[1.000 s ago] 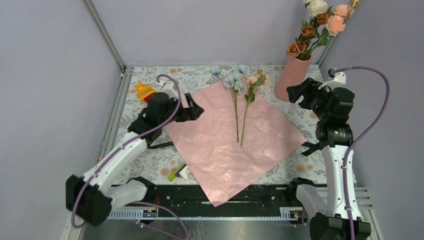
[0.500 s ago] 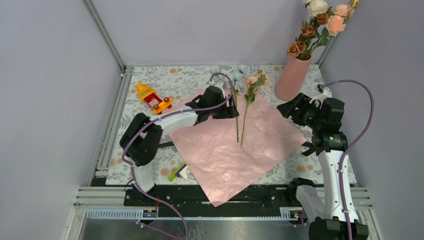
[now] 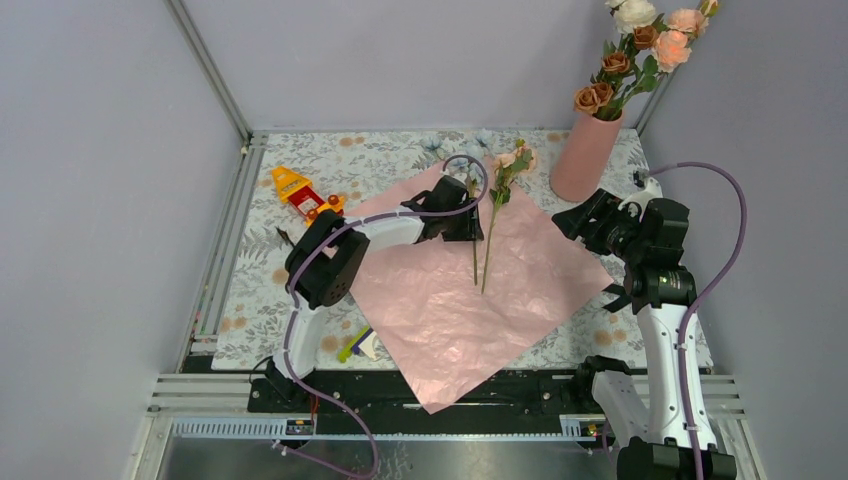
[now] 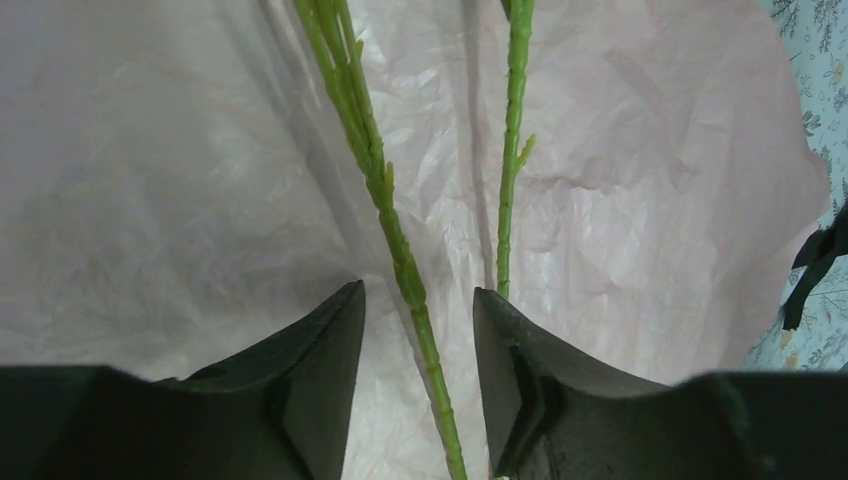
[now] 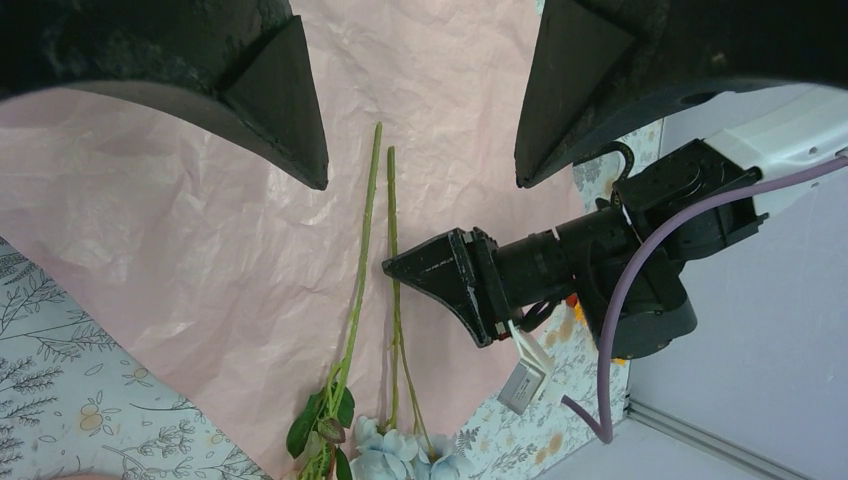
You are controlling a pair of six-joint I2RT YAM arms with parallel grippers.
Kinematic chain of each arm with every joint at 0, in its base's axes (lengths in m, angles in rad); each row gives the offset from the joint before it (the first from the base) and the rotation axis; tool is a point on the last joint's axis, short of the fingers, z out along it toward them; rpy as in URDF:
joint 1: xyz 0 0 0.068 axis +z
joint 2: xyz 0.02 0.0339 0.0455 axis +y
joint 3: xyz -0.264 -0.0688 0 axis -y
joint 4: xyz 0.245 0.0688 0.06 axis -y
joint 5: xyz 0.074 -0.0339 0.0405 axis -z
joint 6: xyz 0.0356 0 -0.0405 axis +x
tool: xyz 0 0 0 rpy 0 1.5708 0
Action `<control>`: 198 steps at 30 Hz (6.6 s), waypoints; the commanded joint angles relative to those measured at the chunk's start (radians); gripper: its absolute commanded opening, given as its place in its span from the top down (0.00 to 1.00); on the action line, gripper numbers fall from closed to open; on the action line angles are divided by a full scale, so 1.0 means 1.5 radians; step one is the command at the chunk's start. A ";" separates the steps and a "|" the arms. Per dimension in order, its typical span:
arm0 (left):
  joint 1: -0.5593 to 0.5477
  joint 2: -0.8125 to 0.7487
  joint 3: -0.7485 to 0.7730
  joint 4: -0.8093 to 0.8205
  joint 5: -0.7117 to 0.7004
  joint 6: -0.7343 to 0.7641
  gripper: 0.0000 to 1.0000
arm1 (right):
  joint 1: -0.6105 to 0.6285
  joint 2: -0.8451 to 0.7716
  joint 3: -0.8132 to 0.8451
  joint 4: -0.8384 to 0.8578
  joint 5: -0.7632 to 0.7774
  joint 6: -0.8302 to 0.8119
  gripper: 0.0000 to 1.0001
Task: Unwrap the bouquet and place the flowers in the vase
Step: Pick up the fake flower from the wrapping paper, then insert the fake flower into the vase.
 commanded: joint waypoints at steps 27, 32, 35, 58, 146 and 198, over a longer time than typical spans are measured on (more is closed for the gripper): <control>-0.011 -0.006 0.015 0.047 -0.039 -0.032 1.00 | -0.002 0.001 0.002 -0.001 -0.037 0.006 0.25; -0.010 -0.055 -0.021 0.075 -0.073 -0.036 1.00 | -0.002 -0.003 0.004 -0.011 -0.035 0.002 0.25; -0.008 -0.088 -0.043 0.104 -0.083 -0.041 1.00 | -0.002 -0.004 0.003 -0.011 -0.036 0.004 0.25; -0.021 -0.474 -0.395 0.437 0.045 -0.176 1.00 | 0.099 0.027 -0.082 0.264 -0.144 0.245 0.23; -0.006 -0.637 -0.432 0.275 0.137 -0.150 0.22 | 0.378 0.075 0.142 0.087 0.368 -0.069 1.00; 0.419 -0.844 -0.351 -0.182 0.043 0.261 0.07 | 0.022 0.392 0.499 0.555 0.440 -0.307 1.00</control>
